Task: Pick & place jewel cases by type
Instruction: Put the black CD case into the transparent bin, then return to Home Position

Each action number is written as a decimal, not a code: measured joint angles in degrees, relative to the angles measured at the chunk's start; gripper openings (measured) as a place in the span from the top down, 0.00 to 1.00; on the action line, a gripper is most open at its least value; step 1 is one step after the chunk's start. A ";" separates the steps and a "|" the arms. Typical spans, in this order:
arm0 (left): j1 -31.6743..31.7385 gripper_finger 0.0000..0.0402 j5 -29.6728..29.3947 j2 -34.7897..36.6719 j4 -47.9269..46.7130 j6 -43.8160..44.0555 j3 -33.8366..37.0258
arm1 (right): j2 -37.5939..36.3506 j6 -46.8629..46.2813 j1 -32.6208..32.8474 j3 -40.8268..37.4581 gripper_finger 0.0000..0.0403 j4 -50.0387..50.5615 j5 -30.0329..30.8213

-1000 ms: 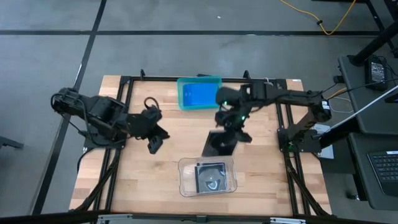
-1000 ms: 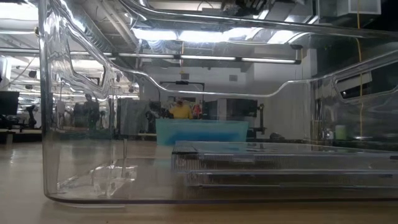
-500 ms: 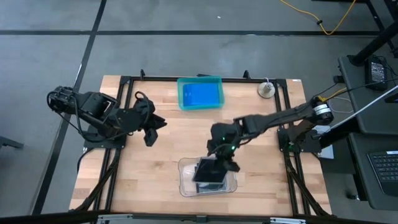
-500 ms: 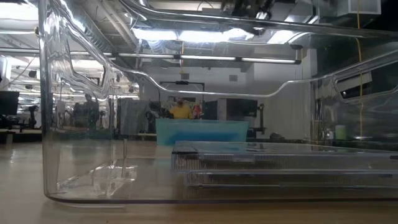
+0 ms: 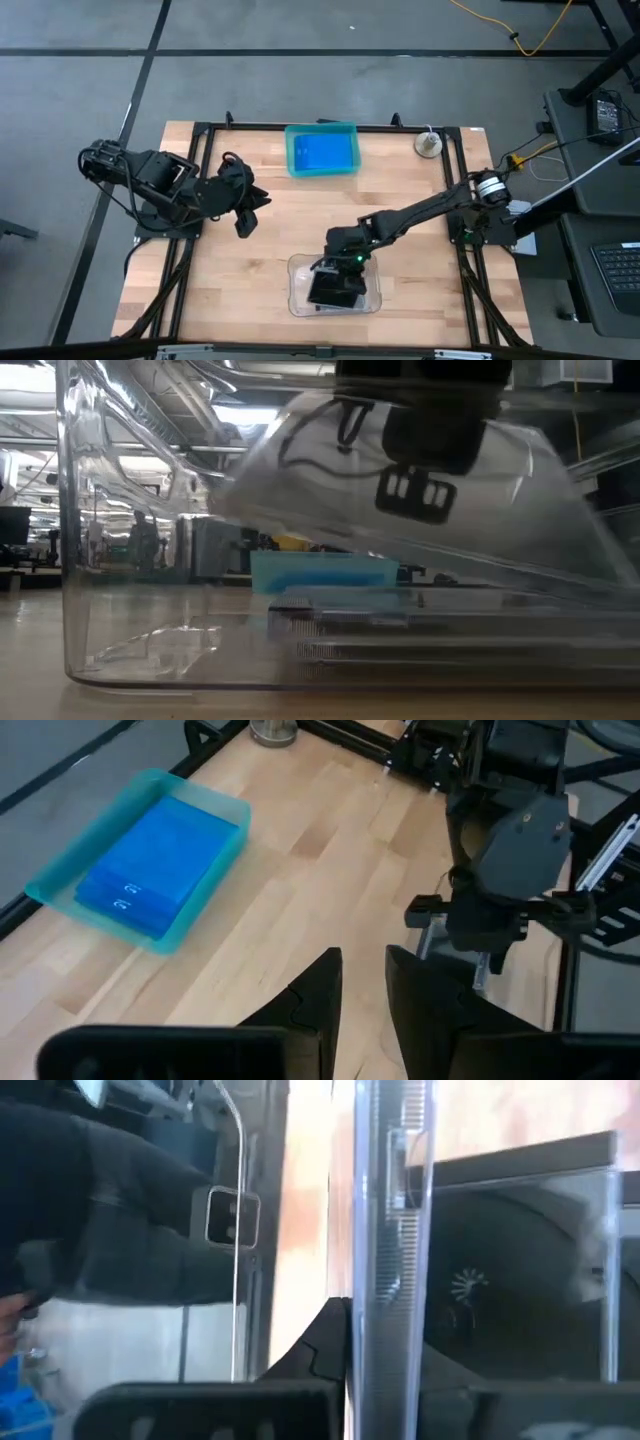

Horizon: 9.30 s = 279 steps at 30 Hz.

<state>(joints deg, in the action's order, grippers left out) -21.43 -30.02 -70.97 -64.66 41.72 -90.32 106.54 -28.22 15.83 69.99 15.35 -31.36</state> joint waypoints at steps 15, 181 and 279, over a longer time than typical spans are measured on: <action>-0.33 0.82 0.02 -1.39 0.13 -0.51 0.04 | 2.45 0.49 0.37 2.82 0.89 10.14 -1.61; 27.76 0.99 29.61 68.66 66.14 -10.94 89.79 | -104.78 2.14 -10.99 -69.61 0.92 -16.67 30.06; 27.76 0.99 29.60 68.67 66.12 -10.96 89.72 | -104.80 -2.80 -10.99 -69.59 0.92 -16.74 30.21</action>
<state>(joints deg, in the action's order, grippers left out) 6.33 -0.41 -2.30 1.45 30.76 -0.60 1.74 -31.03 4.84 0.40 -1.39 -1.15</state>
